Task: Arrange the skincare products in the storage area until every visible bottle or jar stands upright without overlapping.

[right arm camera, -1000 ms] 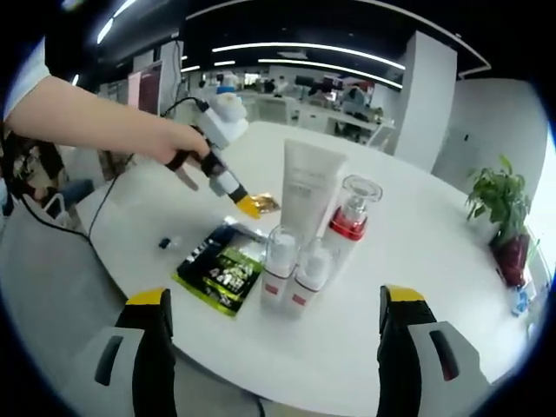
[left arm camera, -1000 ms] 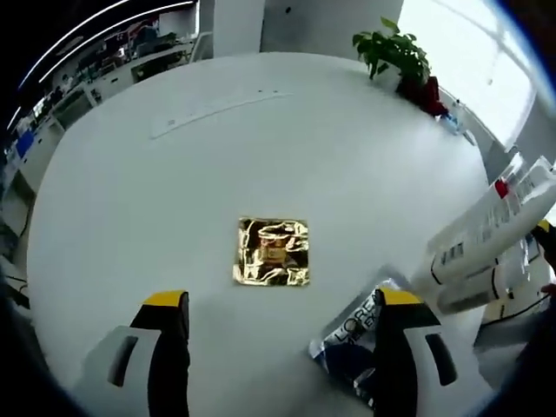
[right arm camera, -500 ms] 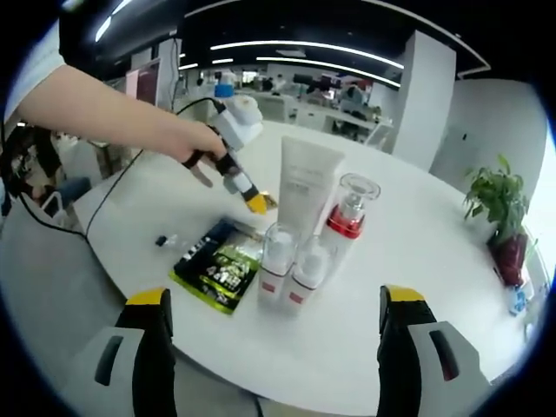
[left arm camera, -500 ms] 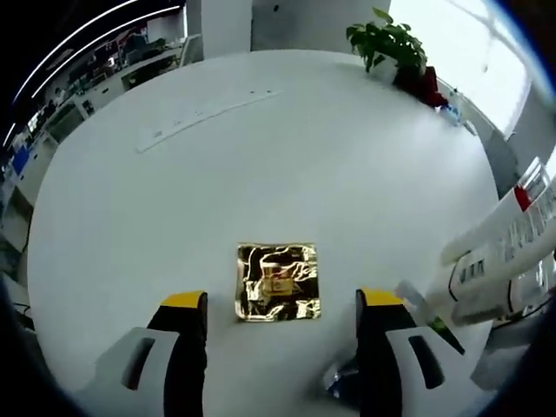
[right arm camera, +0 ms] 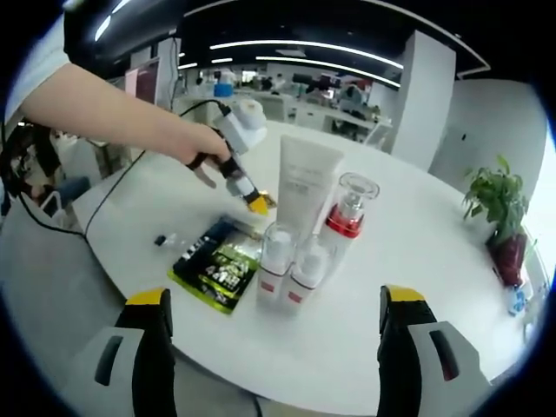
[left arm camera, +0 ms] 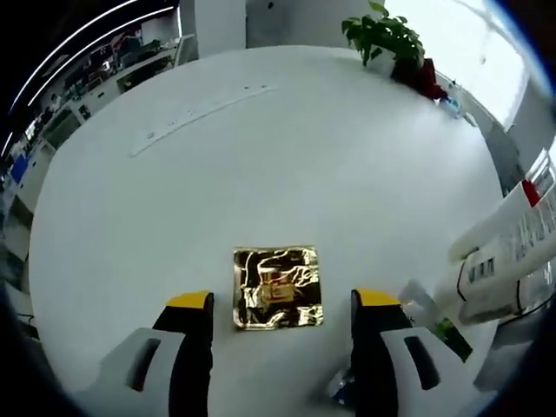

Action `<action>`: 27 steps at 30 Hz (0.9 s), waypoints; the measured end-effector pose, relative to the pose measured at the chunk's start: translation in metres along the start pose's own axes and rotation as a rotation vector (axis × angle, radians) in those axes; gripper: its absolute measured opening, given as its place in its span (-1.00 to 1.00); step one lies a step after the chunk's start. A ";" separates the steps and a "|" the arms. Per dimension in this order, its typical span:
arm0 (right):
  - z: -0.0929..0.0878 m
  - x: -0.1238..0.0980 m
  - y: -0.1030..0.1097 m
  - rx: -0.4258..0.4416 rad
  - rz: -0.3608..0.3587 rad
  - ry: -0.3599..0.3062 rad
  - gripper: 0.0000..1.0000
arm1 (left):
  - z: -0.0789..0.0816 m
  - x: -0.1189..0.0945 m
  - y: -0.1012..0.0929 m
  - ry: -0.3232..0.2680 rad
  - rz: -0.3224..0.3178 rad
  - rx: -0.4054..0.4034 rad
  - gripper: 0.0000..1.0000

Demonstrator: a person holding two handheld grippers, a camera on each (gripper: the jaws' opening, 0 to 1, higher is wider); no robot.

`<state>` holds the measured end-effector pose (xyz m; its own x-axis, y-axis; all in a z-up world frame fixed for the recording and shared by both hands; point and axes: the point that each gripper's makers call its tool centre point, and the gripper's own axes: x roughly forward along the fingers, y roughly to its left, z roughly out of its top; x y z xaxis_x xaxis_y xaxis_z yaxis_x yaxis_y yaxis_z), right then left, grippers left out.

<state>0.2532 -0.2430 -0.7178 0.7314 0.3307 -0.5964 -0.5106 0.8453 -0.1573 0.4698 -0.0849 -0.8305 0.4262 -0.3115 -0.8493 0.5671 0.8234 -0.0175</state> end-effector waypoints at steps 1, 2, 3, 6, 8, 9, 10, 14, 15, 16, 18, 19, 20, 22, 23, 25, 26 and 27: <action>0.000 0.000 0.000 -0.001 0.001 0.000 0.96 | -0.002 0.000 0.000 0.005 0.008 0.010 0.07; 0.000 0.000 0.000 0.000 0.001 -0.001 0.96 | -0.002 -0.001 0.001 0.004 0.010 0.015 0.06; 0.000 0.000 0.000 -0.001 0.000 -0.001 0.96 | -0.001 -0.001 0.000 0.000 0.009 0.010 0.06; 0.000 0.000 0.000 0.000 0.001 0.000 0.96 | 0.000 -0.002 0.002 -0.003 0.021 0.016 0.05; 0.000 0.001 0.000 -0.001 0.001 0.001 0.96 | -0.001 -0.004 0.001 -0.006 0.026 0.011 0.01; 0.000 0.001 0.001 -0.001 0.001 0.001 0.96 | -0.001 -0.004 0.001 -0.006 0.027 0.010 0.00; 0.000 0.001 0.000 -0.002 0.001 0.001 0.96 | 0.000 -0.003 0.002 -0.008 0.028 0.009 -0.02; 0.000 0.000 0.000 -0.002 0.000 0.003 0.96 | 0.001 -0.004 0.004 -0.013 0.033 0.011 -0.19; 0.000 0.001 0.000 -0.002 0.000 0.002 0.96 | 0.001 -0.004 0.004 -0.014 0.034 0.010 -0.25; 0.000 0.001 0.000 -0.002 0.000 0.002 0.96 | 0.001 -0.004 0.005 -0.015 0.038 0.003 -0.23; 0.000 0.000 0.000 -0.003 -0.001 0.002 0.96 | 0.001 -0.003 0.005 -0.016 0.037 0.008 -0.23; 0.000 0.000 0.000 -0.003 -0.001 0.003 0.96 | 0.002 -0.003 0.005 -0.020 0.041 0.005 -0.23; 0.000 0.000 0.000 -0.003 -0.001 0.003 0.96 | 0.002 -0.004 0.005 -0.022 0.043 -0.001 -0.23; 0.000 0.000 -0.001 -0.003 -0.002 0.002 0.96 | 0.003 -0.004 0.005 -0.027 0.041 -0.022 -0.24; 0.000 0.000 -0.001 -0.002 -0.003 0.002 0.96 | 0.004 -0.004 0.006 -0.029 0.039 -0.024 -0.24; 0.000 0.000 -0.001 -0.002 -0.003 0.002 0.96 | 0.005 -0.004 0.006 -0.032 0.037 -0.021 -0.26; 0.000 0.000 -0.001 -0.003 -0.004 0.002 0.96 | 0.005 -0.004 0.006 -0.034 0.038 -0.019 -0.26; 0.000 0.000 -0.001 -0.003 -0.004 0.002 0.96 | 0.005 -0.005 0.005 -0.035 0.040 -0.020 -0.27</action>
<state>0.2535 -0.2438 -0.7174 0.7324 0.3265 -0.5974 -0.5091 0.8453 -0.1622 0.4741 -0.0815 -0.8234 0.4727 -0.2945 -0.8305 0.5350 0.8448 0.0049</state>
